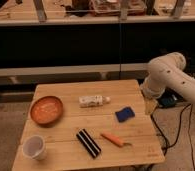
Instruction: Place the bottle in the ceramic bowl
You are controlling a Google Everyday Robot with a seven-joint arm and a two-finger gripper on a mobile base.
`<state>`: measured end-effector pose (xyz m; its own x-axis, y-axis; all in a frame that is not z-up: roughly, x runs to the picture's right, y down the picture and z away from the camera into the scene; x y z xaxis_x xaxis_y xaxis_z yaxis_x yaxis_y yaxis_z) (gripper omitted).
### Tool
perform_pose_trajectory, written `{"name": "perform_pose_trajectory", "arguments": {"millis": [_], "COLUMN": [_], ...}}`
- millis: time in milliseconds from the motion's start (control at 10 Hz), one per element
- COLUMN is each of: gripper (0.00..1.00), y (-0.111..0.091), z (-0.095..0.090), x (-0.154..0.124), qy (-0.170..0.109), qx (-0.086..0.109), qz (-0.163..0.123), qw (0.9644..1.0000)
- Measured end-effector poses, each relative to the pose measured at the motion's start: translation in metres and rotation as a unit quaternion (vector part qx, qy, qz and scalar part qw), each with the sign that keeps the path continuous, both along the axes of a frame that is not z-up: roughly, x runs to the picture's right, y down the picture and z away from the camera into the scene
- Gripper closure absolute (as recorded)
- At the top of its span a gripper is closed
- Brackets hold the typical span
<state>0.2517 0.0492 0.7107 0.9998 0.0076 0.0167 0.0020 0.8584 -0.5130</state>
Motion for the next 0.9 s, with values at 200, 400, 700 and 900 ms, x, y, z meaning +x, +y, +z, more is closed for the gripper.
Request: {"name": "perform_pose_trajectory", "arguments": {"millis": [200, 400, 700, 900], "gripper": [0.20, 0.20, 0.20, 0.20], "y": [-0.007, -0.023, -0.043, -0.045], "z": [0.002, 0.014, 0.025, 0.030], "x": [-0.006, -0.030, -0.054, -0.059], "qy": [-0.008, -0.028, -0.053, -0.060], "qx": [0.001, 0.001, 0.002, -0.002], "qz": [-0.006, -0.013, -0.028, -0.036], "qw": [0.9999, 0.9995, 0.9982, 0.9975]}}
